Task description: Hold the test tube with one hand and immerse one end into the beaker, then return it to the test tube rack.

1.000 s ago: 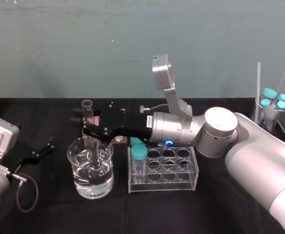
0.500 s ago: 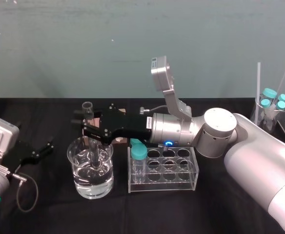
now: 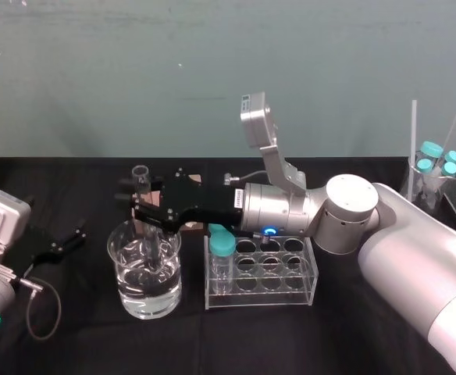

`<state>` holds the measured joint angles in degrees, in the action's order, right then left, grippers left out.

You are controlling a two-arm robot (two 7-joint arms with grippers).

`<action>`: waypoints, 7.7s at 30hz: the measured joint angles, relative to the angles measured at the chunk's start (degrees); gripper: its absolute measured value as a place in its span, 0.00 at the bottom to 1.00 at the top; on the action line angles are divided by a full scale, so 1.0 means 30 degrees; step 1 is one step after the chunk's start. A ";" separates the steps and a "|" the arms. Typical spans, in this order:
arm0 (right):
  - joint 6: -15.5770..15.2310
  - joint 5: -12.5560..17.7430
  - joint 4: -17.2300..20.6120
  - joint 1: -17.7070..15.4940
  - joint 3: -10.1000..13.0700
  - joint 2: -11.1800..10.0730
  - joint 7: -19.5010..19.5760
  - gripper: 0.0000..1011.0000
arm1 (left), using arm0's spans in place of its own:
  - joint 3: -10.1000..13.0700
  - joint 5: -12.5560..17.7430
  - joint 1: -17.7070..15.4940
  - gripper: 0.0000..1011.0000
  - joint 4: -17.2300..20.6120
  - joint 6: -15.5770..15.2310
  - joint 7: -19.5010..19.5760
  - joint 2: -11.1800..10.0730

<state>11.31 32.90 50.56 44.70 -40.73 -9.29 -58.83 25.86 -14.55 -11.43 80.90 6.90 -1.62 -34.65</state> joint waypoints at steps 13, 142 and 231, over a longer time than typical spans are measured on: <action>-0.0027 -0.0190 0.0043 -0.0044 0.0000 -0.0029 0.0102 0.24 | 0.0000 0.0000 0.0001 0.99 0.0000 0.0001 0.0000 -0.0001; 0.0044 -0.0330 0.0192 -0.0066 0.0013 -0.0070 0.0275 0.24 | 0.0000 0.0001 0.0001 0.99 0.0000 0.0001 0.0000 0.0000; -0.0971 0.0716 1.0329 -0.5529 0.4897 -0.5946 0.7403 0.24 | 0.0000 0.0001 0.0001 0.99 0.0000 0.0000 0.0000 0.0000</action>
<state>8.40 35.05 81.55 28.11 -26.04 -27.13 -36.62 25.86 -14.54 -11.43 80.90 6.90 -1.62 -34.65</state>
